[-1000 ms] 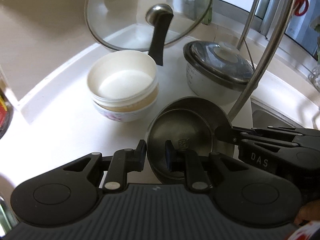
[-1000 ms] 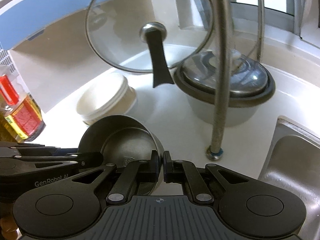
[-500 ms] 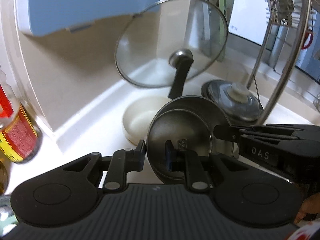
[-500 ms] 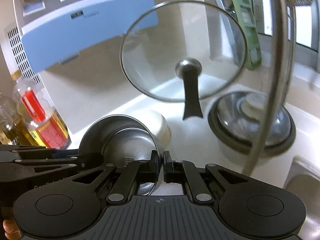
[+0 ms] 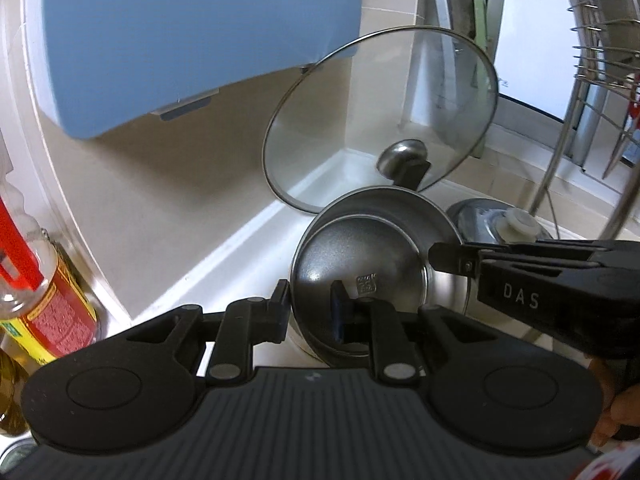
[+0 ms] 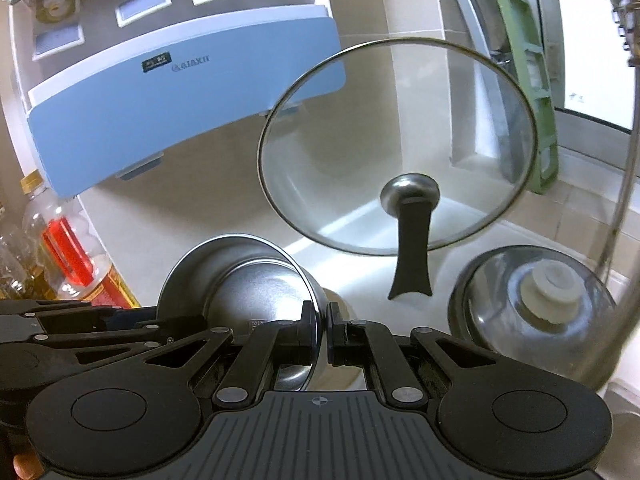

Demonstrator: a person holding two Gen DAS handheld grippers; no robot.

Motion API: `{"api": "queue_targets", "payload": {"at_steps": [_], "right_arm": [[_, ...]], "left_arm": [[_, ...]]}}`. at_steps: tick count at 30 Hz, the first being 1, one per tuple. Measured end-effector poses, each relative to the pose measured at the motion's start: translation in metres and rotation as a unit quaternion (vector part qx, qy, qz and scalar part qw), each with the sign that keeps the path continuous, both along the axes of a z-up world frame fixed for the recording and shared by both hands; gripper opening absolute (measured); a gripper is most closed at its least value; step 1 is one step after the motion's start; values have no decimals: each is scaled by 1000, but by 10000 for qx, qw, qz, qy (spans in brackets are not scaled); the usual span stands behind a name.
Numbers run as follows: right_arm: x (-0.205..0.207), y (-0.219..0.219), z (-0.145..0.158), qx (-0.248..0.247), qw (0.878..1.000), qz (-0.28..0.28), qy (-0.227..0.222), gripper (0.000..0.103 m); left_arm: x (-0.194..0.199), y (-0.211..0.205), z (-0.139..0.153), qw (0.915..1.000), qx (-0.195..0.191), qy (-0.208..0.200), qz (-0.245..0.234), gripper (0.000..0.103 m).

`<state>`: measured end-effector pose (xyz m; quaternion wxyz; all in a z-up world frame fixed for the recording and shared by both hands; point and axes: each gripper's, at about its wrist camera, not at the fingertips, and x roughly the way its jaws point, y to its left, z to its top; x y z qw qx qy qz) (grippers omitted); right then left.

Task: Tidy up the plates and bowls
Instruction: 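Lift the steel pot with both grippers and carry it over the stacked bowls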

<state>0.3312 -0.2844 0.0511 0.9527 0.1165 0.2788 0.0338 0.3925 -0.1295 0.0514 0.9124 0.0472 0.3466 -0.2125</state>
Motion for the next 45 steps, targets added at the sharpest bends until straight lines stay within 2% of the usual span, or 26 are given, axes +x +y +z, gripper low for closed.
{"api": "queue_targets", "payload": {"at_steps": [10, 24, 26, 34, 45], "right_arm": [[30, -2, -11, 101, 9996, -13, 277, 5], [53, -9, -28, 264, 9955, -214, 890, 6], [54, -11, -28, 348, 9953, -241, 865, 6], [51, -7, -26, 86, 9977, -137, 659, 8], [39, -7, -32, 118, 9970, -130, 751, 9]], "left_arm": [[28, -5, -15, 9998, 142, 136, 22, 18], [58, -15, -41, 9969, 188, 755, -99, 18], [61, -15, -45, 9963, 166, 834, -106, 19], [62, -13, -49, 9964, 156, 823, -101, 22], [57, -4, -51, 9957, 108, 916, -62, 22]]}}
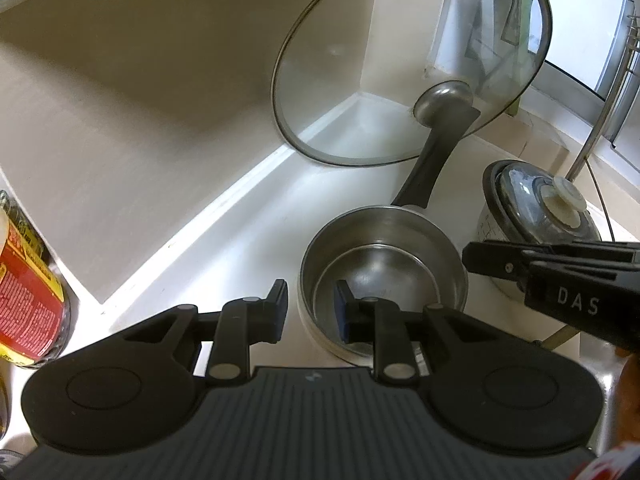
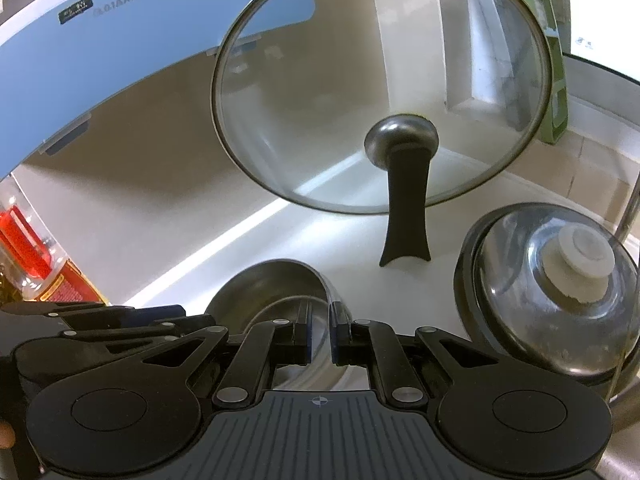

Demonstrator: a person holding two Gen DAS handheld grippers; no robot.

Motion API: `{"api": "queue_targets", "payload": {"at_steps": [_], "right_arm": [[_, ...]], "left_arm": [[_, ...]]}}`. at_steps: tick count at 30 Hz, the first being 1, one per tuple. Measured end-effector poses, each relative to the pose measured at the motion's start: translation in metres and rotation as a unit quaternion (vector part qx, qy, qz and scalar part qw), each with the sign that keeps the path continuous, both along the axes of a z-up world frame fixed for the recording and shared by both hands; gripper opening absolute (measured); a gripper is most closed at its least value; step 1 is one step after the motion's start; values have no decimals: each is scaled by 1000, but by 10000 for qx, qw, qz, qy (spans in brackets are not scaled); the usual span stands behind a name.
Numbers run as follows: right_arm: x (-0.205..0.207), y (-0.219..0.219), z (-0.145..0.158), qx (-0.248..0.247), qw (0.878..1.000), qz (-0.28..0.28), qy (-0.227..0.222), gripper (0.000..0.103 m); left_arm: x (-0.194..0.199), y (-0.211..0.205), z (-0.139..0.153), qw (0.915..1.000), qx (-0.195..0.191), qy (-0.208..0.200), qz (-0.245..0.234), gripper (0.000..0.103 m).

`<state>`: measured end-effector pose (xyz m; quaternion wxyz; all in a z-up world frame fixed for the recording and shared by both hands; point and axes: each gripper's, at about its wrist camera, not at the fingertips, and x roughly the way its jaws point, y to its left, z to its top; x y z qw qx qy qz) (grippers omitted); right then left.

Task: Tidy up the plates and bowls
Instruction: 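Lift the steel pot with both grippers and carry it over the stacked bowls, then lower the steel pot into the cream bowls and open both grippers, then pull both grippers back from the stacked bowls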

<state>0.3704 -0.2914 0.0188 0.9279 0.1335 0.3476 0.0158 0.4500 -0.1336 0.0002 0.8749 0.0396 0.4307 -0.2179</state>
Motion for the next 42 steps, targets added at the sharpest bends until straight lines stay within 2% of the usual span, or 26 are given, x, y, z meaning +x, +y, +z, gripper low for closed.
{"api": "queue_targets", "payload": {"at_steps": [6, 9, 11, 13, 18, 21, 23, 32, 42], "right_arm": [[-12, 2, -5, 49, 10000, 55, 35, 13], [-20, 4, -6, 67, 9999, 81, 47, 23], [-26, 6, -7, 77, 9999, 70, 26, 36], [-32, 7, -7, 92, 9999, 57, 8, 43], [-46, 10, -6, 92, 9999, 99, -5, 49], [-56, 13, -5, 98, 9999, 115, 0, 56], [-63, 14, -5, 130, 9998, 117, -25, 61], [-95, 16, -8, 149, 9998, 150, 19, 71], [-130, 22, -20, 196, 9993, 274, 177, 73]], "left_arm": [[-10, 7, 4, 10000, -52, 20, 24, 27], [-18, 11, 6, 10000, -64, 47, 32, 30], [-23, 14, 6, 9999, -77, 67, 54, 35], [-29, 17, 7, 9999, -76, 81, 63, 36], [-46, 24, 11, 9998, -82, 109, 119, 43], [-57, 27, 14, 9998, -49, 119, 165, 51], [-66, 30, 16, 9998, -37, 91, 182, 51], [-104, 43, 21, 9994, 79, 111, 309, 53], [-144, 55, 16, 9985, 159, 259, 452, 53]]}}
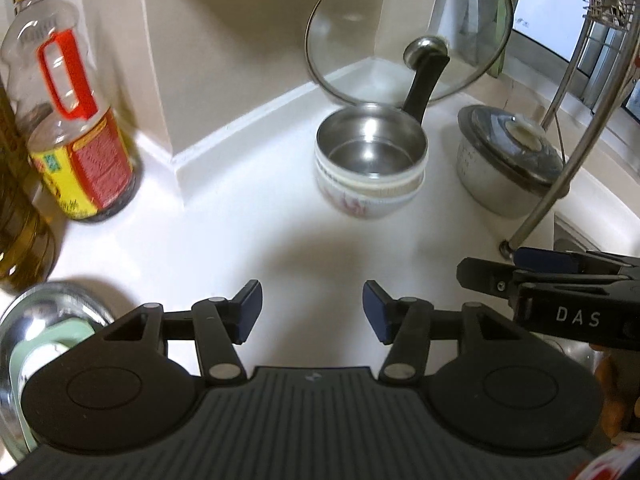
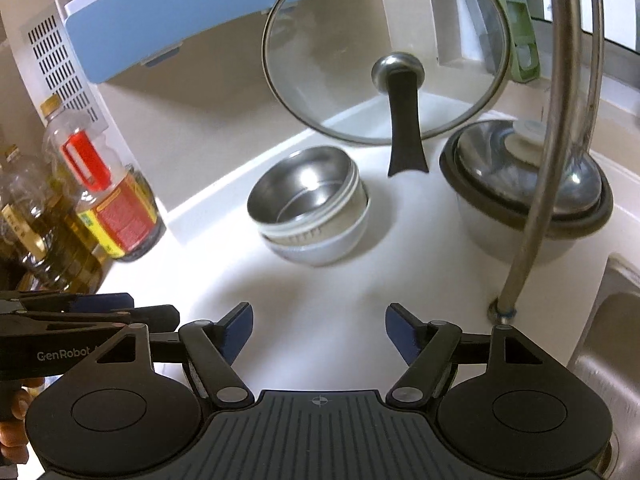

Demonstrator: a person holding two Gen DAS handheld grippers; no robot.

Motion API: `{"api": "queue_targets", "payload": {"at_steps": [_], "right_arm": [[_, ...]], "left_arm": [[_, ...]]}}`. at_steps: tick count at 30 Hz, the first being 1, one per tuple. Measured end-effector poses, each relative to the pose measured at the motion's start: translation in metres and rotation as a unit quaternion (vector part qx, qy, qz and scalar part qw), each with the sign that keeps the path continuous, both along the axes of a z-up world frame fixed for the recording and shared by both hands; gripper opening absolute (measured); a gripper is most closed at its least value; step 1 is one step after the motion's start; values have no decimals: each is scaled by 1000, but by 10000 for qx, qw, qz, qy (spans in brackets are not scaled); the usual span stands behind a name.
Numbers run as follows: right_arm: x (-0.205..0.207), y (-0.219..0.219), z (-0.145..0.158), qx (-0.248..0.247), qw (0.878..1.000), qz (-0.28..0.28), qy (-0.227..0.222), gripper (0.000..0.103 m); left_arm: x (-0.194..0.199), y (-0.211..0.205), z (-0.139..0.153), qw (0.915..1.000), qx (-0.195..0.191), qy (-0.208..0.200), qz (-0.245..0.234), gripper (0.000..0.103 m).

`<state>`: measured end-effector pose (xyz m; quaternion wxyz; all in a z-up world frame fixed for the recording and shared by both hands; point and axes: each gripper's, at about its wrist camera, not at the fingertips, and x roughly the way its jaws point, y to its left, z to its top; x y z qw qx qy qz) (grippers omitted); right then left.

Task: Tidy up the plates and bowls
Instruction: 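Pull both grippers back from the stacked bowls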

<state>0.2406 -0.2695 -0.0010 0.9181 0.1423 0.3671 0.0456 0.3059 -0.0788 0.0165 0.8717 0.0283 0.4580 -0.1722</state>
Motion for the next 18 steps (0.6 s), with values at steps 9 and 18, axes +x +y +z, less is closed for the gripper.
{"api": "queue_targets", "payload": {"at_steps": [9, 18], "right_arm": [[-21, 8, -8, 4, 9997, 179, 163, 74], [-29, 11, -14, 0, 9992, 276, 279, 74]], "left_arm": [[-27, 5, -6, 9998, 32, 133, 113, 53], [-38, 6, -8, 9996, 39, 200, 203, 53]]}}
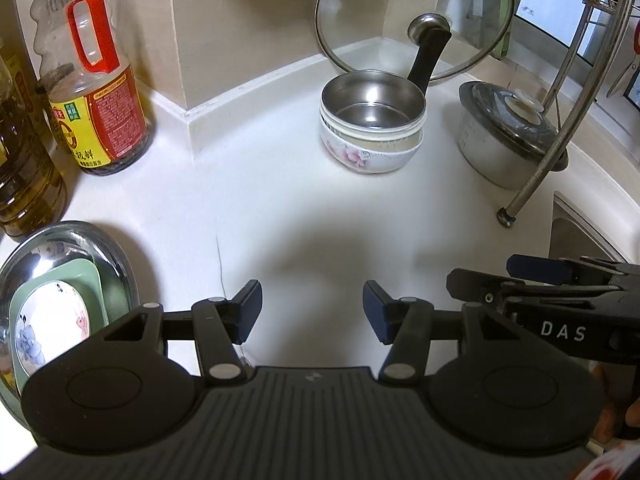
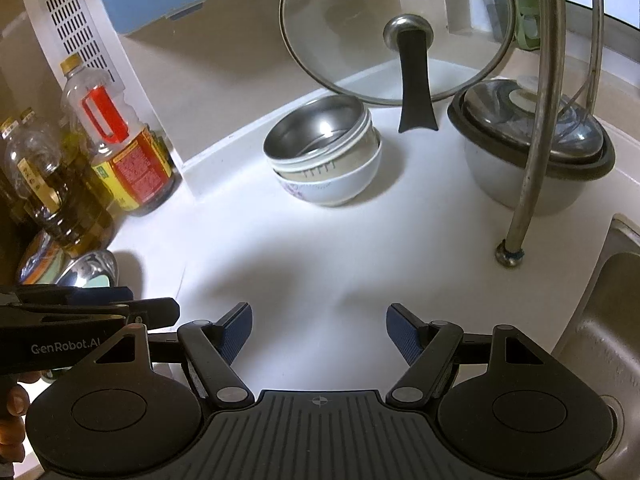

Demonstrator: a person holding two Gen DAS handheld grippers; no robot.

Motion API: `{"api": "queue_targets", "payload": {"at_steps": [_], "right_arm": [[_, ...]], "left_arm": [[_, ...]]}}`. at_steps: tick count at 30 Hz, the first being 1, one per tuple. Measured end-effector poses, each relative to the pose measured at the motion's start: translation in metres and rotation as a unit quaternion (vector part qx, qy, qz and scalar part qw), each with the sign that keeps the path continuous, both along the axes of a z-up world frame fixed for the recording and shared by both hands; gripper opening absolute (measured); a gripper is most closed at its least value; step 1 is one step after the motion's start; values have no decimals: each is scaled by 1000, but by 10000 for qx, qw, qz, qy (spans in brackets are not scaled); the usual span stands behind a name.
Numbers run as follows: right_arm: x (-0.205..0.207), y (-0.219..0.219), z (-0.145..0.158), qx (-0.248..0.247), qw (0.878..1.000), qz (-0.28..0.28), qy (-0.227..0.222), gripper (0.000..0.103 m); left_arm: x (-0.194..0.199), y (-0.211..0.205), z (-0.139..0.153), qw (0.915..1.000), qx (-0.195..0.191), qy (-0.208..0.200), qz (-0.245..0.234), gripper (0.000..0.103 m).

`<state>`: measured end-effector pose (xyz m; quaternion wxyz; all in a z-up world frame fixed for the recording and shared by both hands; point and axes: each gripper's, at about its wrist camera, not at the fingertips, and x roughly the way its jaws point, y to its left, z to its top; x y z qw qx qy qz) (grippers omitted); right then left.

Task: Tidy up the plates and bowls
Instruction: 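Pull both grippers back from the stacked bowls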

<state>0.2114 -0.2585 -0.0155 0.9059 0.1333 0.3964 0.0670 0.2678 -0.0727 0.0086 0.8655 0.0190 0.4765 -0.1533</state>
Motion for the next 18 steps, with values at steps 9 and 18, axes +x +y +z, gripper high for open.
{"api": "queue_targets", "payload": {"at_steps": [9, 18], "right_arm": [[0, 1, -4, -23, 9999, 88, 84, 74], [5, 1, -6, -84, 9999, 26, 129, 74]], "left_arm": [[-1, 1, -2, 10000, -8, 41, 70, 53], [7, -2, -4, 10000, 21, 43, 36, 53]]}}
